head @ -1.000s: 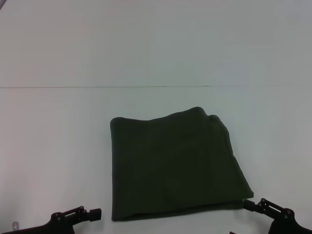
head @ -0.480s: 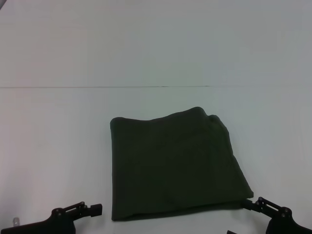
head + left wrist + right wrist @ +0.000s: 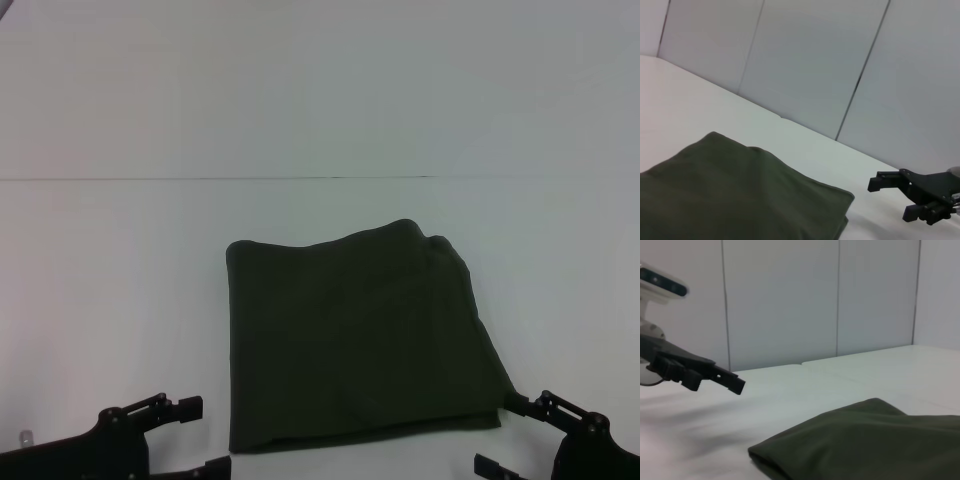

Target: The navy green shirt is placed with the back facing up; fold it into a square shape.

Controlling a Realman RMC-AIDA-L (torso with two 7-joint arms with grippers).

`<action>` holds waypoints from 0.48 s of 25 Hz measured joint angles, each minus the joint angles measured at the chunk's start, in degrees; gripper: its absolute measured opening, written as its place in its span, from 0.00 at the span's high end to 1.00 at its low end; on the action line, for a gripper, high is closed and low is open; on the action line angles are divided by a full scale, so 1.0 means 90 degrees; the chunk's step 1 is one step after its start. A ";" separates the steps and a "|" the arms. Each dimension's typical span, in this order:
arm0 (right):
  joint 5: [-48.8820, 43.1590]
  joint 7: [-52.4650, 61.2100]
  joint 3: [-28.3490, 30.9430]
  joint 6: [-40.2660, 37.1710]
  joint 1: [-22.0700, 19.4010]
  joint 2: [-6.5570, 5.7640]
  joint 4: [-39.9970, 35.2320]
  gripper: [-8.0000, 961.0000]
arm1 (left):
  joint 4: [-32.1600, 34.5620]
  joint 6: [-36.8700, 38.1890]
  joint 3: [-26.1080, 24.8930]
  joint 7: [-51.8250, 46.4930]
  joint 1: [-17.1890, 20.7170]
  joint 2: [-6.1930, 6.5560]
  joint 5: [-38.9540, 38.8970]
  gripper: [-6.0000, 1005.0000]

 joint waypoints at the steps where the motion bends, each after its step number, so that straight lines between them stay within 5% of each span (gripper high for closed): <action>1: 0.0001 0.0000 0.0053 -0.0004 0.0002 0.0000 0.0000 0.12 | -0.0001 -0.0013 -0.0024 0.0004 0.0001 0.0001 -0.0012 0.10; 12: 0.0004 0.0000 0.0118 -0.0035 0.0012 -0.0010 -0.0010 0.13 | -0.0004 -0.0040 -0.0041 0.0008 -0.0014 -0.0004 -0.0063 0.10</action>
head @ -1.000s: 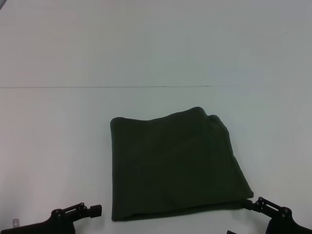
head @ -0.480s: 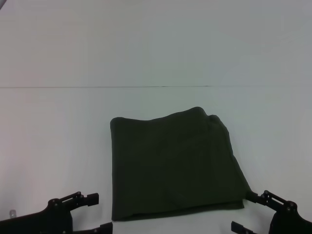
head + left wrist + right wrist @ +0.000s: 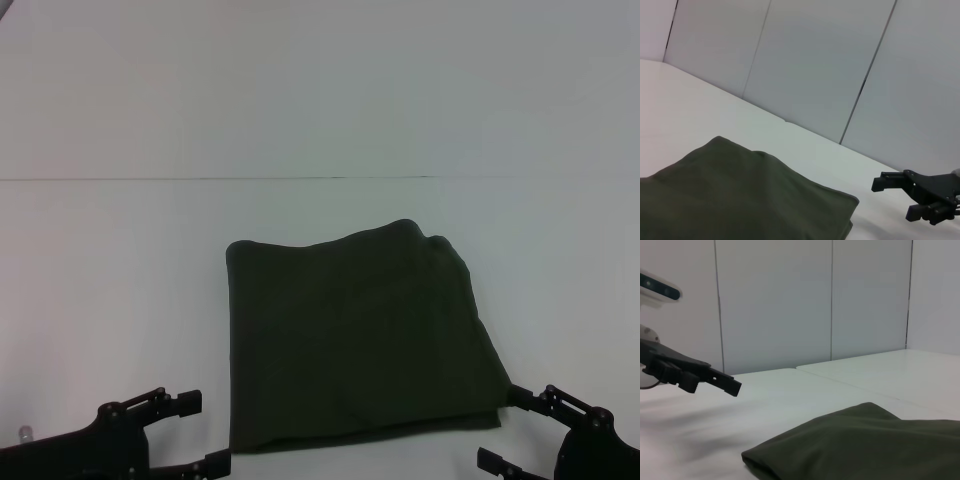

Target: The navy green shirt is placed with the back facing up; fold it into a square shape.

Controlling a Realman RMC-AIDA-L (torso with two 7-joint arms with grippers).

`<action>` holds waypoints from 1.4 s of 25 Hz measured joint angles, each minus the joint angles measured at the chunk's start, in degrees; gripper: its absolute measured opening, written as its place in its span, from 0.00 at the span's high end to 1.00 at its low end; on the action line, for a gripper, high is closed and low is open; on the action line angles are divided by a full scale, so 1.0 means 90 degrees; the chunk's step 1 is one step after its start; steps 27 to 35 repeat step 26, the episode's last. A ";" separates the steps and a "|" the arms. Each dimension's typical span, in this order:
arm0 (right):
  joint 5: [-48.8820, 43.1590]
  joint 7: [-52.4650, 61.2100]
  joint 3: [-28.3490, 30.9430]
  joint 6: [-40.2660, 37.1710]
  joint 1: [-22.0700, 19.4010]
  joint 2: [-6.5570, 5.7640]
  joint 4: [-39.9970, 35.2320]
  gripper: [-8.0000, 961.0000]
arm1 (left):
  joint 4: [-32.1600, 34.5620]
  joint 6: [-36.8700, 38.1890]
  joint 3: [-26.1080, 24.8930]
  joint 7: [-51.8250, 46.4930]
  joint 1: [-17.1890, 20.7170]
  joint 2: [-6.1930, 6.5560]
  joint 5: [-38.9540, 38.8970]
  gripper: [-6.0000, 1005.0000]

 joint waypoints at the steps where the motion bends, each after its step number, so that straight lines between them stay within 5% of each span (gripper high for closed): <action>1: 0.0000 0.0000 -0.0008 -0.0001 0.0006 0.0000 0.0000 0.13 | -0.0002 0.0000 -0.0001 0.0000 -0.0007 -0.0001 0.0000 0.10; 35: -0.0040 0.0000 -0.0033 -0.0016 0.0082 0.0010 0.0011 0.13 | -0.0041 0.0017 0.0000 -0.0008 -0.0011 -0.0004 0.0000 0.10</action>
